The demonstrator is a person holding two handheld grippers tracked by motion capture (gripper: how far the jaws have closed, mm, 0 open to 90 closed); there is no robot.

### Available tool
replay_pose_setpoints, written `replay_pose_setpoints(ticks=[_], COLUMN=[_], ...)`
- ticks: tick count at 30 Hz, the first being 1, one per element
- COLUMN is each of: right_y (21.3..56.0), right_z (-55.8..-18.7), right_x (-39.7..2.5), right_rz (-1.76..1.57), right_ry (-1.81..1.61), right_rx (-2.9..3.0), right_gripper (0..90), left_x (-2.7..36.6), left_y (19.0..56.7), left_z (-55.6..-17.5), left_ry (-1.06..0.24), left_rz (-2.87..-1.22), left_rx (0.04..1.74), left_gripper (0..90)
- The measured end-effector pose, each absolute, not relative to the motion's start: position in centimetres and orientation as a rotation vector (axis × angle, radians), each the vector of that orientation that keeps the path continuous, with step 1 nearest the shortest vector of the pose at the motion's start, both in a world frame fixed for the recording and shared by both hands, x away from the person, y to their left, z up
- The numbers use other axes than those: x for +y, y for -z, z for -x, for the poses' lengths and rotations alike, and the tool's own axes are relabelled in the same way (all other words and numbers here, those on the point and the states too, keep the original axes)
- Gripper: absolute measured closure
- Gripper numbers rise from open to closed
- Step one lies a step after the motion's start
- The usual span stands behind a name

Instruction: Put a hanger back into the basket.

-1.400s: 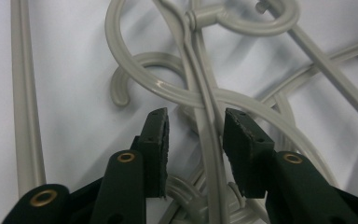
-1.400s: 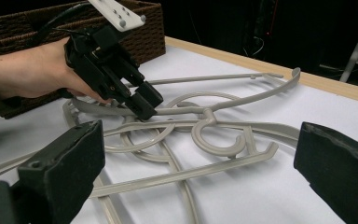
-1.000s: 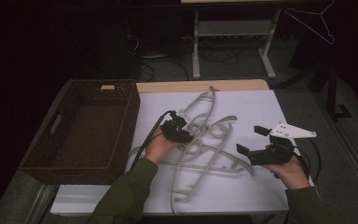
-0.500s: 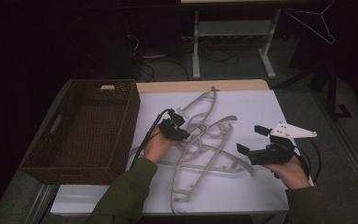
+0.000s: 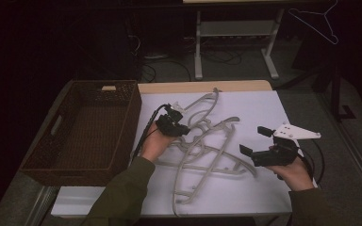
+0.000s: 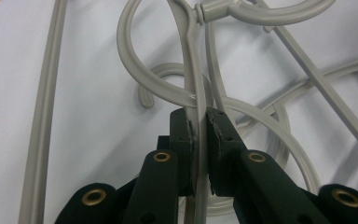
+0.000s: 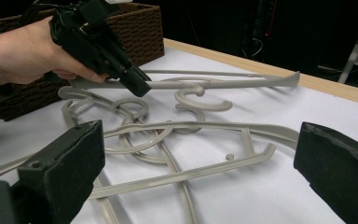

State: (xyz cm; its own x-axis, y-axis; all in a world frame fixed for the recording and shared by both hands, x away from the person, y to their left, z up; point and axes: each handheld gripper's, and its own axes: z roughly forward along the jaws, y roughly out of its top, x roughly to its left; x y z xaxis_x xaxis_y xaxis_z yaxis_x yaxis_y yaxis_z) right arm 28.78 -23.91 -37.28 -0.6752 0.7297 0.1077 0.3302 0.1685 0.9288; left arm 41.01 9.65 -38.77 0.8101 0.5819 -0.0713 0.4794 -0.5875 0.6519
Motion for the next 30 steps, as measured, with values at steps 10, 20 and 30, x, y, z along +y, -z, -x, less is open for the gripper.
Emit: replay_pose_setpoints(ticks=[10, 20, 30], right_y=[37.3, 37.3, 37.3], right_z=[-28.9, -29.7, -32.9], right_x=[-23.2, -20.2, -17.2], right_rz=[-1.016, -1.106, -1.310], right_ry=[-1.514, -1.536, -1.605], right_rx=[2.116, 2.176, 2.180], right_gripper=[3.0, 15.9, 29.0], left_x=[10.6, 11.2, 11.1], left_y=[37.5, 36.4, 37.0], left_z=[-40.1, -38.6, -37.6], left_ry=[-0.191, -0.158, -0.145], left_rz=[-2.257, -2.194, -2.185], left_rx=[0.771, 0.795, 0.803], left_gripper=[82.1, 82.1, 82.1])
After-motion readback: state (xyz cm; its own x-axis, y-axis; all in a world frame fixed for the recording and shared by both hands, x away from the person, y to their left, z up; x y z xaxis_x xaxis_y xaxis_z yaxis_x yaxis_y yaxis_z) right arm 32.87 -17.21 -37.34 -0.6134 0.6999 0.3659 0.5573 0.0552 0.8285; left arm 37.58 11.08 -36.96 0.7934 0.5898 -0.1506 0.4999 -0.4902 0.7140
